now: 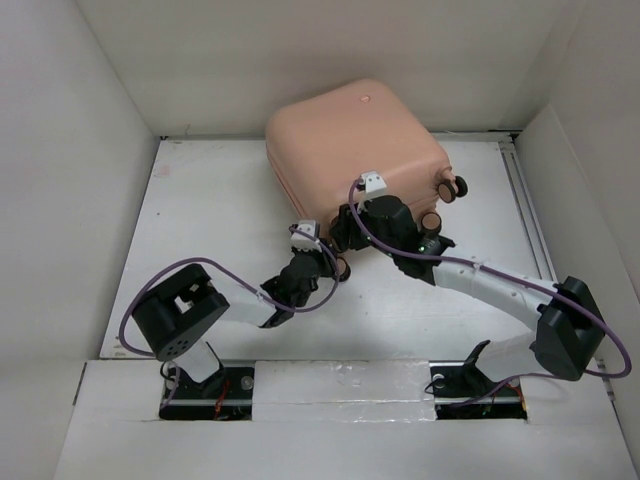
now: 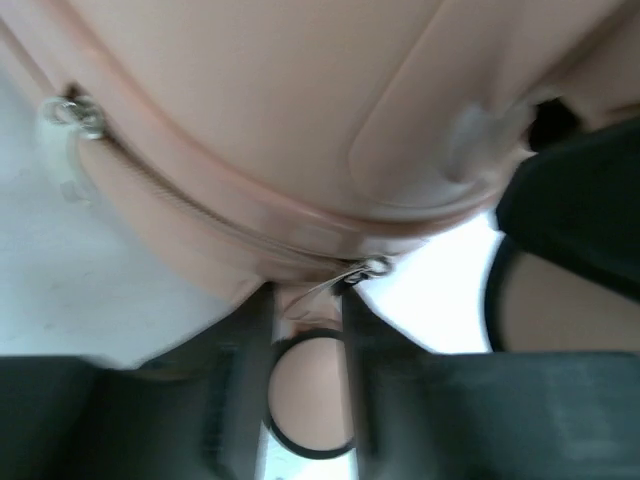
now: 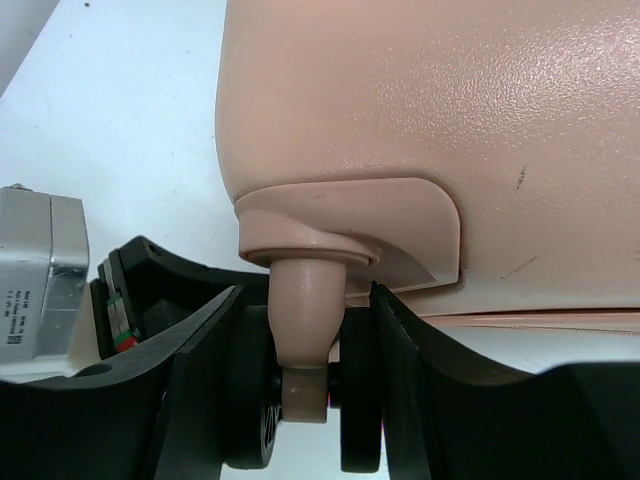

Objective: Pack the luggage

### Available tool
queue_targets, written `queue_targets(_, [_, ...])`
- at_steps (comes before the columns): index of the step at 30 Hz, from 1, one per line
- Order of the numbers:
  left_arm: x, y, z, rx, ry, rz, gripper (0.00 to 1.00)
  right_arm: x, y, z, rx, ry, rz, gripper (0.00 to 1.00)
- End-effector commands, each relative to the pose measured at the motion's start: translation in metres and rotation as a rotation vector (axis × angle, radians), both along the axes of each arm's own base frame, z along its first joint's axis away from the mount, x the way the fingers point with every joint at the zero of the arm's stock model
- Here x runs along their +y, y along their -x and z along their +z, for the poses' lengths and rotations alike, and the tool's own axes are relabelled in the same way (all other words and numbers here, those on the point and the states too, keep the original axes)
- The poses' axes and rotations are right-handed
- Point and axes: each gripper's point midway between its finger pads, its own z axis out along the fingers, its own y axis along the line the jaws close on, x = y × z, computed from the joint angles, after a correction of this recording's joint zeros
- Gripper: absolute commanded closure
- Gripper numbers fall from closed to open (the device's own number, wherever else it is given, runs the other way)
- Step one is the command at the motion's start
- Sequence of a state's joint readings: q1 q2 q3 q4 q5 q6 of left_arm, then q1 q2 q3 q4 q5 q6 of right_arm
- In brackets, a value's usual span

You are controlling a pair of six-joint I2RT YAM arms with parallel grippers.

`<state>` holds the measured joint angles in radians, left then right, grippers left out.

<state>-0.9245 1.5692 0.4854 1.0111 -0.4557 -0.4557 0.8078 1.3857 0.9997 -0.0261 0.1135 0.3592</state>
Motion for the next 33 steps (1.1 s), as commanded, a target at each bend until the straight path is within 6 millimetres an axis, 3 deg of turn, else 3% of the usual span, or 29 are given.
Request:
queue_targets(1, [0.005, -0.027, 0.06, -0.139, 0.152, 0.133, 0.79, 0.037, 0.039, 0.033, -0.018, -0.113, 0.199, 1.0])
queue_targets(6, [0.01, -0.023, 0.068, -0.156, 0.26, 0.147, 0.97, 0.043, 0.051, 0.028, -0.003, -0.139, 0.232, 1.0])
queue_targets(9, [0.003, -0.02, 0.079, -0.178, 0.298, 0.108, 1.0, 0.042, 0.052, 0.021, 0.004, -0.131, 0.231, 1.0])
queue_targets(16, [-0.004, 0.0, 0.08, -0.184, 0.296, 0.051, 1.0, 0.043, 0.055, 0.023, 0.001, -0.142, 0.229, 1.0])
queue_targets(17, [-0.006, 0.003, 0.091, -0.201, 0.325, 0.041, 1.0, 0.043, 0.055, 0.023, 0.001, -0.142, 0.229, 1.0])
queue_targets(22, [0.012, 0.01, 0.091, -0.198, 0.303, 0.081, 1.0, 0.035, 0.049, 0.017, -0.007, -0.123, 0.177, 1.0])
queue_targets(26, [0.037, 0.014, 0.064, -0.158, 0.227, 0.153, 1.0, 0.03, 0.048, 0.019, -0.018, -0.124, 0.159, 1.0])
queue_targets(33, [0.071, 0.019, 0.048, -0.133, 0.178, 0.23, 1.0, 0.026, 0.046, 0.014, -0.011, -0.116, 0.149, 1.0])
